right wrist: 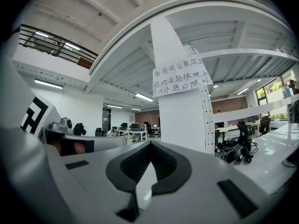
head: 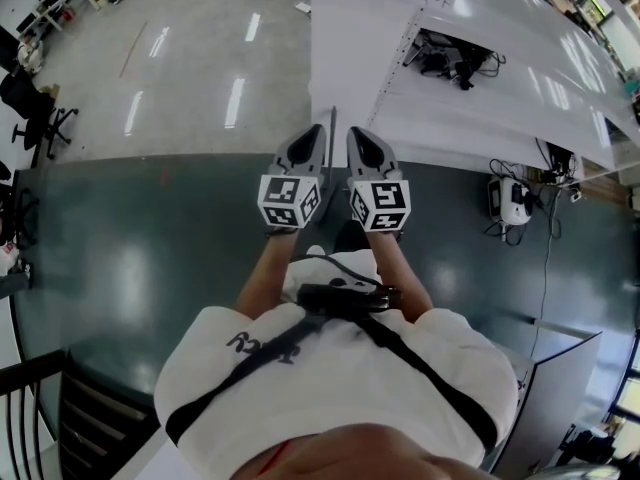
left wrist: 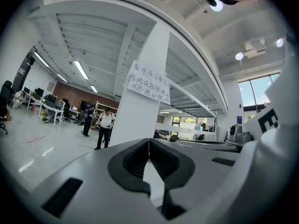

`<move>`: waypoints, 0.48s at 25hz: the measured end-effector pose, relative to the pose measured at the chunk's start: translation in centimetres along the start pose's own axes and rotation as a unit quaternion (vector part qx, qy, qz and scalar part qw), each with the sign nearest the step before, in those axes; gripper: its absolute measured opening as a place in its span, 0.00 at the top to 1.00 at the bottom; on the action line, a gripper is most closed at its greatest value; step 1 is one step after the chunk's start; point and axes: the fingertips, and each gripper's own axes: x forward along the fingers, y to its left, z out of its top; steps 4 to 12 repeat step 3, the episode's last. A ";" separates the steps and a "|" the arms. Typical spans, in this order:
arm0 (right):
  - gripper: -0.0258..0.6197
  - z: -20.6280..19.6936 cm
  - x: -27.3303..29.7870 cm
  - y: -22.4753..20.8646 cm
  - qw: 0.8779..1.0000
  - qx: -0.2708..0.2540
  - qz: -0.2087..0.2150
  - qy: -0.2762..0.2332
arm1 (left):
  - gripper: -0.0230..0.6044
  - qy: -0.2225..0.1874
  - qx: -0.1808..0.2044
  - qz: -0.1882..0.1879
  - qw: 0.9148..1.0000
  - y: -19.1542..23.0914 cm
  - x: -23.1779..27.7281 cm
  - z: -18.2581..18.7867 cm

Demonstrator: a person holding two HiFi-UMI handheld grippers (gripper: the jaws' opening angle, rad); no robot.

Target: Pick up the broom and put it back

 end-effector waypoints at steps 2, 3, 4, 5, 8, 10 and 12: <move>0.95 -0.1 0.0 -0.1 1.000 0.003 0.001 0.001 | 0.95 0.001 -0.003 0.000 1.000 0.1 0.1 -0.2; 0.95 -0.2 0.0 -0.2 1.000 0.005 0.001 0.001 | 0.95 0.002 -0.004 0.000 1.000 0.2 0.1 -0.3; 0.95 -0.2 0.0 -0.2 1.000 0.005 0.001 0.001 | 0.95 0.002 -0.004 0.000 1.000 0.2 0.1 -0.3; 0.95 -0.2 0.0 -0.2 1.000 0.005 0.001 0.001 | 0.95 0.002 -0.004 0.000 1.000 0.2 0.1 -0.3; 0.95 -0.2 0.0 -0.2 1.000 0.005 0.001 0.001 | 0.95 0.002 -0.004 0.000 1.000 0.2 0.1 -0.3; 0.95 -0.2 0.0 -0.2 1.000 0.005 0.001 0.001 | 0.95 0.002 -0.004 0.000 1.000 0.2 0.1 -0.3; 0.95 -0.2 0.0 -0.2 1.000 0.005 0.001 0.001 | 0.95 0.002 -0.004 0.000 1.000 0.2 0.1 -0.3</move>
